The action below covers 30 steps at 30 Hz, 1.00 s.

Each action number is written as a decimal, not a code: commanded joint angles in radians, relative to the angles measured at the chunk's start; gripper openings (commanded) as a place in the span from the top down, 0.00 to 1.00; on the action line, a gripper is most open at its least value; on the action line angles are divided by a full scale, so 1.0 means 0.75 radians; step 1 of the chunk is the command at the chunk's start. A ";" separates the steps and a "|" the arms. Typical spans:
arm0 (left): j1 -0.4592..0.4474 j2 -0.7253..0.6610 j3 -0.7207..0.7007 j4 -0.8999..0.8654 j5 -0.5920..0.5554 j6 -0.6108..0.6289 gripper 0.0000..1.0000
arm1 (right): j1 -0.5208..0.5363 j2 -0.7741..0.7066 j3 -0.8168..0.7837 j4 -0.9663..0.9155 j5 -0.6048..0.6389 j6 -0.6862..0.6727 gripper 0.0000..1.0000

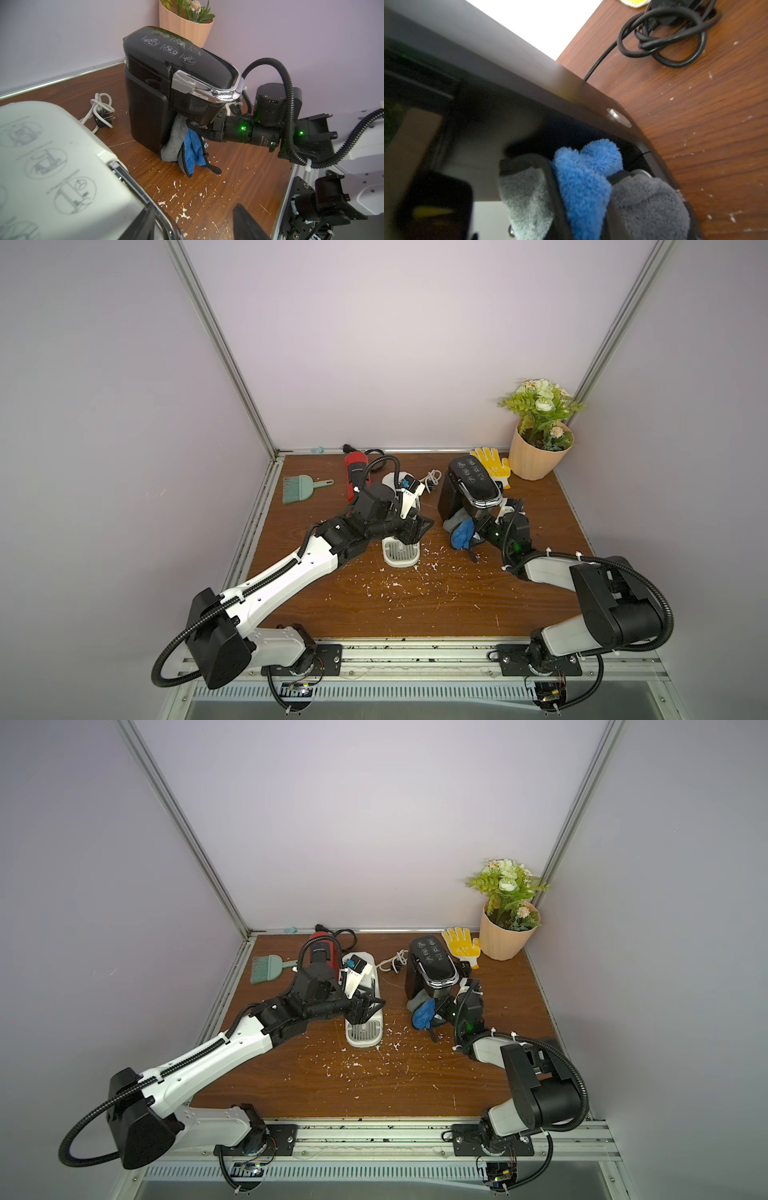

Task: Wipe the surface of a coffee machine
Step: Wipe the dirt from the surface of the coffee machine.

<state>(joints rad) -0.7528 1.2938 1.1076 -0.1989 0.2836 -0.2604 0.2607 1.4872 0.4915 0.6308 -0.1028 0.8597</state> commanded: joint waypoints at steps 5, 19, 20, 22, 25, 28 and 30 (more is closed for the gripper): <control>0.003 -0.019 -0.027 -0.046 -0.020 -0.014 0.38 | -0.045 -0.110 0.052 -0.242 0.294 -0.116 0.95; 0.002 -0.016 -0.035 -0.024 -0.008 -0.017 0.38 | -0.120 -0.442 -0.055 -0.257 0.076 -0.110 0.95; 0.002 -0.013 -0.036 -0.019 -0.008 -0.018 0.38 | -0.120 -0.476 -0.067 -0.265 0.036 -0.095 0.95; 0.002 0.000 -0.034 -0.006 0.002 -0.023 0.38 | -0.118 -0.525 -0.095 -0.260 -0.032 -0.058 0.95; 0.002 0.023 -0.027 0.013 0.015 -0.031 0.39 | -0.111 -0.498 -0.109 -0.214 -0.113 -0.014 0.95; 0.000 0.042 -0.015 0.018 0.027 -0.037 0.39 | -0.081 -0.390 -0.113 -0.113 -0.151 0.030 0.95; -0.001 0.039 -0.009 0.010 0.026 -0.038 0.39 | -0.058 -0.296 -0.108 -0.029 -0.177 0.059 0.95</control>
<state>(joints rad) -0.7528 1.3048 1.1000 -0.1658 0.2951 -0.2646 0.1921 1.2049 0.4099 0.4789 -0.1619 0.8467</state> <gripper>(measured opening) 0.612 0.198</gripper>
